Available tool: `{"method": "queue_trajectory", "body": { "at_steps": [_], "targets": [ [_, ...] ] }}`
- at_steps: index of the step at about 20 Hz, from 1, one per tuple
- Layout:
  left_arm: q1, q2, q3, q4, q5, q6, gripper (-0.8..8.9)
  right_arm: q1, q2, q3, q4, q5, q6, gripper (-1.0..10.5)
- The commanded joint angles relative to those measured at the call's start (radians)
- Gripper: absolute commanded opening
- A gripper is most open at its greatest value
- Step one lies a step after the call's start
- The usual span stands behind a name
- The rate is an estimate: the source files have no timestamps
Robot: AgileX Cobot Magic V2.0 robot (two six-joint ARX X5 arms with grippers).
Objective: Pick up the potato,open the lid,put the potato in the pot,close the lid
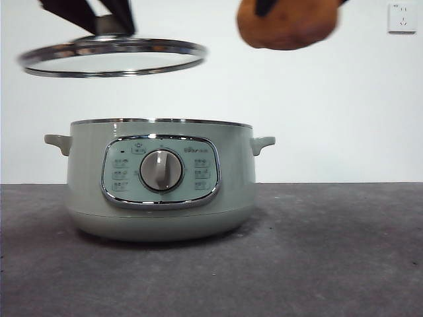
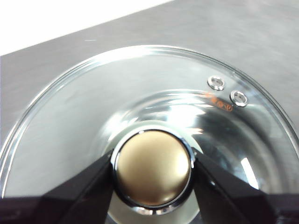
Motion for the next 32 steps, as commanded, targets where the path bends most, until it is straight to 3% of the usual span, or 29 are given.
{"method": "queue_trajectory", "body": {
  "at_steps": [1, 7, 12, 18, 24, 25, 27, 28, 32],
  "targets": [
    [0.066, -0.042, 0.010, 0.004, -0.003, 0.035, -0.09, -0.037, 0.102, 0.100, 0.018, -0.051, 0.013, -0.2],
    [0.277, -0.066, 0.010, -0.023, -0.002, 0.048, -0.09, -0.097, 0.446, 0.422, 0.016, -0.148, -0.026, -0.2],
    [0.375, -0.065, 0.009, -0.042, -0.002, 0.066, -0.09, -0.098, 0.730, 0.664, 0.014, -0.154, -0.061, -0.2],
    [0.421, -0.055, 0.009, -0.047, 0.003, 0.070, -0.09, -0.106, 0.921, 0.737, 0.032, -0.142, -0.069, -0.2],
    [0.421, -0.016, 0.007, -0.048, 0.005, 0.070, -0.09, -0.124, 0.985, 0.737, 0.000, -0.131, -0.069, 0.1],
    [0.421, -0.013, 0.007, -0.048, 0.005, 0.070, -0.09, -0.124, 0.985, 0.737, 0.002, -0.131, -0.070, 1.2],
    [0.421, -0.011, 0.007, -0.048, 0.005, 0.070, -0.09, -0.124, 0.984, 0.737, -0.001, -0.131, -0.069, 6.4],
    [0.421, -0.011, 0.007, -0.048, 0.005, 0.070, -0.09, -0.124, 0.981, 0.739, -0.003, -0.131, -0.068, 7.0],
    [0.420, -0.011, 0.007, -0.049, 0.058, 0.049, -0.09, -0.112, 0.890, 0.759, -0.029, -0.120, -0.068, 6.9]
  ]
}}
